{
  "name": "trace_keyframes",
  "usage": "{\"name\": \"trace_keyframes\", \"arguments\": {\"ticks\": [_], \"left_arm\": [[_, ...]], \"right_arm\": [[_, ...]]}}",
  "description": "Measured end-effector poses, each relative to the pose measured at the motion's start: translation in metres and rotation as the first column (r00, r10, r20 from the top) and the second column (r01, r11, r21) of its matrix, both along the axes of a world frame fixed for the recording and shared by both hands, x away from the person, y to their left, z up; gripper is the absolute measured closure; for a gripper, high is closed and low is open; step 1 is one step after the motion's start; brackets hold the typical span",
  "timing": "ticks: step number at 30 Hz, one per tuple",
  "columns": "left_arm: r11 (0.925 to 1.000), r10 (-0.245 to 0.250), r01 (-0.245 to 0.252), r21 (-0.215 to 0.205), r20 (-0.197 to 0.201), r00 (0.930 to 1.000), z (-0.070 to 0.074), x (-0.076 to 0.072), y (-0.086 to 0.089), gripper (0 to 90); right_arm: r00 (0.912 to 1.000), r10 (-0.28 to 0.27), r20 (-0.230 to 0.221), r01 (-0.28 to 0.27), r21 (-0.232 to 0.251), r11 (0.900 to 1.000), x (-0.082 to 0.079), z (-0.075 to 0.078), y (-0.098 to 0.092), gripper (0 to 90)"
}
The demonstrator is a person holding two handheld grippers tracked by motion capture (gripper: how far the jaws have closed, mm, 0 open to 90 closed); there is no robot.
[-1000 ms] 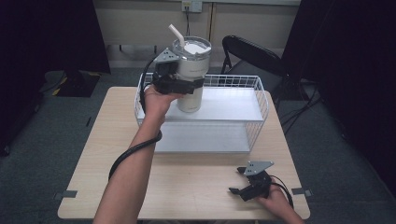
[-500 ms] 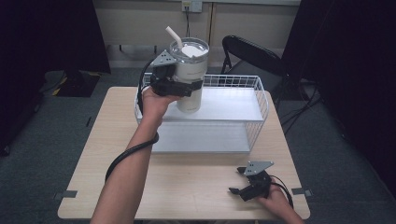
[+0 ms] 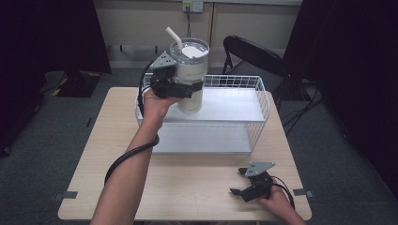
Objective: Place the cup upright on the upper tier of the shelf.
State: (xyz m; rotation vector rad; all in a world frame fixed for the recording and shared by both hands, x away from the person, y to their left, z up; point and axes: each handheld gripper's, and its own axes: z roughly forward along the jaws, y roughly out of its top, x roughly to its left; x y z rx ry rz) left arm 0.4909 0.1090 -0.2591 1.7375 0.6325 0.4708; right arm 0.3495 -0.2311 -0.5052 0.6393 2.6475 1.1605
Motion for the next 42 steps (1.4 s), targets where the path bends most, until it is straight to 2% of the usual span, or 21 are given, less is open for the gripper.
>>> {"name": "trace_keyframes", "arguments": {"ticks": [9,19,24,30,31,33,36,42], "left_arm": [[0.9998,0.001,-0.001,-0.018,-0.014,0.9999,-0.003,0.000,0.001,8.7],[1.0000,-0.002,0.002,-0.009,-0.027,0.9996,-0.007,0.000,0.004,7.7],[0.9995,-0.004,0.003,-0.031,-0.043,0.9990,-0.012,-0.002,0.006,7.5],[1.0000,-0.001,0.001,0.002,-0.041,0.9992,-0.014,-0.004,0.008,8.3],[0.9998,0.001,0.000,0.020,-0.037,0.9993,-0.015,-0.005,0.008,8.3],[0.9998,-0.006,0.007,0.017,-0.048,0.9988,-0.016,-0.006,0.010,8.6],[0.9991,-0.006,0.009,0.041,-0.054,0.9985,-0.016,-0.007,0.012,9.2],[0.9981,-0.005,0.008,0.060,-0.063,0.9980,-0.018,-0.010,0.015,10.5]], "right_arm": [[1.0000,0.000,-0.001,0.000,0.000,1.000,0.000,0.000,0.000,13.1],[1.0000,0.000,-0.002,0.000,0.001,1.000,0.000,0.000,0.000,13.1],[1.0000,0.000,-0.001,0.000,0.000,1.000,0.000,0.000,0.000,13.1],[1.0000,0.000,-0.001,0.000,0.000,1.000,0.000,0.000,0.000,13.1],[1.0000,0.000,-0.001,0.000,0.000,1.000,0.000,0.000,0.000,13.1],[1.0000,0.000,-0.001,0.000,0.000,1.000,0.000,0.000,0.000,13.1],[1.0000,0.000,-0.001,0.000,0.000,1.000,0.000,0.000,0.000,13.1],[1.0000,-0.001,-0.002,0.001,0.000,1.000,0.000,0.000,0.000,13.1]]}}
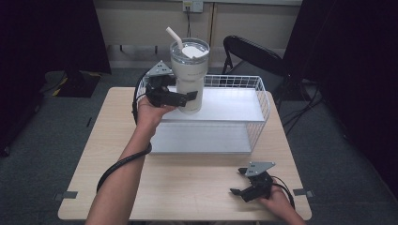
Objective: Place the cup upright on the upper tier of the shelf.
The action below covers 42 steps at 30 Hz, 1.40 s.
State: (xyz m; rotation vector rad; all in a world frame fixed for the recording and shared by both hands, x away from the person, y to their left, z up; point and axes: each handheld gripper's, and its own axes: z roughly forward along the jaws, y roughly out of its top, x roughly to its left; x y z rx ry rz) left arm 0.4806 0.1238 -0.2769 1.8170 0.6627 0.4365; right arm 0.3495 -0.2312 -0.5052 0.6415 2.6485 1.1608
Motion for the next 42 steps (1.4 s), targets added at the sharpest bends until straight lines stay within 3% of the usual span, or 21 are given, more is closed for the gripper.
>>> {"name": "trace_keyframes", "arguments": {"ticks": [16,22,42], "left_arm": [[0.9998,0.016,-0.016,0.013,-0.012,0.9998,0.001,-0.020,0.022,15.6],[0.9999,-0.004,0.004,0.015,-0.011,0.9999,-0.001,-0.031,0.029,15.6],[0.9999,0.008,-0.008,-0.007,-0.058,0.9983,-0.027,-0.071,0.061,15.8]], "right_arm": [[1.0000,-0.001,0.002,0.001,0.000,1.000,0.000,0.000,0.000,13.2],[1.0000,-0.001,0.002,0.001,0.000,1.000,0.000,0.000,0.000,13.1],[1.0000,-0.001,0.002,0.001,0.000,1.000,0.000,0.000,0.000,13.2]]}}
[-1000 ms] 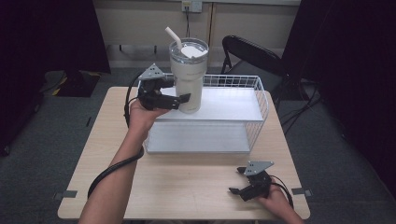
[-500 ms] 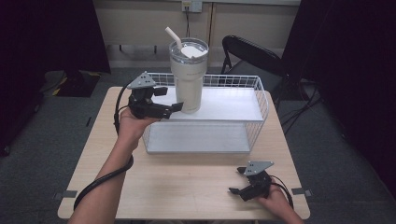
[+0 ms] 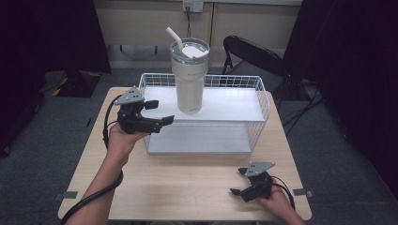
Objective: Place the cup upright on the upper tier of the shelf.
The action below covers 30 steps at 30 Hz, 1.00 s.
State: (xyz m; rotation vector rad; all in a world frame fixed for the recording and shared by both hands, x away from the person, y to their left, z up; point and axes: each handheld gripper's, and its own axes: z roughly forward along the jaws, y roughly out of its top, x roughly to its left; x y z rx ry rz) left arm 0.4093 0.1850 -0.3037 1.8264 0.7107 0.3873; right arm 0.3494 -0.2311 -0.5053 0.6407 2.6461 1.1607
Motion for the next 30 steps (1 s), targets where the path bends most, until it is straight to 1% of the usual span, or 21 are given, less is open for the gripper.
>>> {"name": "trace_keyframes", "arguments": {"ticks": [2,4,6,10,11,12,20,24,29,30], "left_arm": [[1.0000,-0.005,0.005,-0.003,-0.008,1.0000,-0.005,-0.004,0.003,15.9],[1.0000,-0.004,0.004,0.000,-0.007,1.0000,-0.005,-0.005,0.005,15.9],[0.9997,-0.007,0.007,-0.023,-0.010,0.9999,-0.007,-0.007,0.008,15.9],[0.9999,-0.001,0.001,-0.012,-0.007,1.0000,-0.010,-0.011,0.012,15.9],[1.0000,-0.002,0.002,-0.005,-0.001,1.0000,-0.010,-0.012,0.013,15.9],[0.9999,-0.005,0.005,-0.010,-0.005,1.0000,-0.011,-0.014,0.015,15.9],[0.9999,-0.010,0.010,-0.004,-0.010,0.9999,-0.020,-0.025,0.023,15.9],[0.9999,-0.009,0.009,0.011,-0.012,0.9999,-0.027,-0.029,0.027,15.8],[1.0000,-0.002,0.003,0.009,-0.022,0.9998,-0.037,-0.032,0.032,15.9],[1.0000,0.000,0.000,0.003,-0.026,0.9997,-0.040,-0.032,0.033,15.8]], "right_arm": [[1.0000,0.000,0.000,0.000,0.000,1.000,0.000,0.000,0.000,13.1],[1.0000,0.000,0.000,0.000,0.000,1.000,0.000,0.000,0.000,13.1],[1.0000,0.000,-0.001,0.000,0.000,1.000,0.000,0.000,0.000,13.1],[1.0000,0.000,-0.002,0.000,0.000,1.000,0.000,0.000,0.000,13.1],[1.0000,0.000,-0.002,0.000,0.000,1.000,0.000,0.000,0.000,13.1],[1.0000,0.000,-0.002,0.000,0.000,1.000,0.000,0.000,0.000,13.1],[1.0000,0.000,-0.001,0.000,-0.001,1.000,0.000,0.000,0.000,13.2],[1.0000,0.000,-0.001,0.000,0.000,1.000,0.000,0.000,0.000,13.1],[1.0000,0.000,-0.001,0.000,-0.001,1.000,0.000,0.000,0.000,13.1],[1.0000,0.000,-0.002,0.000,-0.001,1.000,0.000,0.000,0.000,13.1]]}}
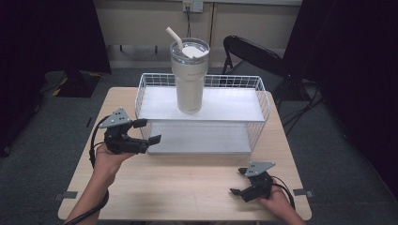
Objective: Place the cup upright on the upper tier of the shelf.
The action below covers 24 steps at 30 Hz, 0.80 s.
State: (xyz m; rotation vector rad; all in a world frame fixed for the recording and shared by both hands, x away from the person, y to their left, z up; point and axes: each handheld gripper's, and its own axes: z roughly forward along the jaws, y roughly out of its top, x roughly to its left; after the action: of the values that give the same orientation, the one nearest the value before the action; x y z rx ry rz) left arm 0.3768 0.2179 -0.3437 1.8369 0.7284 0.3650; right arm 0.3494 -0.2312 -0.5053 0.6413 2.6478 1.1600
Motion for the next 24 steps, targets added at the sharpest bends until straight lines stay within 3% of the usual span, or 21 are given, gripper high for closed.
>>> {"name": "trace_keyframes", "arguments": {"ticks": [16,24], "left_arm": [[1.0000,0.000,0.000,0.000,-0.041,0.9992,-0.043,-0.007,0.002,15.9],[0.9999,0.013,-0.013,0.004,-0.082,0.9965,-0.076,-0.013,0.006,15.8]], "right_arm": [[1.0000,0.000,0.000,0.000,0.000,1.000,0.000,0.000,0.000,13.2],[1.0000,0.000,0.000,0.000,0.000,1.000,0.000,0.000,0.000,13.1]]}}
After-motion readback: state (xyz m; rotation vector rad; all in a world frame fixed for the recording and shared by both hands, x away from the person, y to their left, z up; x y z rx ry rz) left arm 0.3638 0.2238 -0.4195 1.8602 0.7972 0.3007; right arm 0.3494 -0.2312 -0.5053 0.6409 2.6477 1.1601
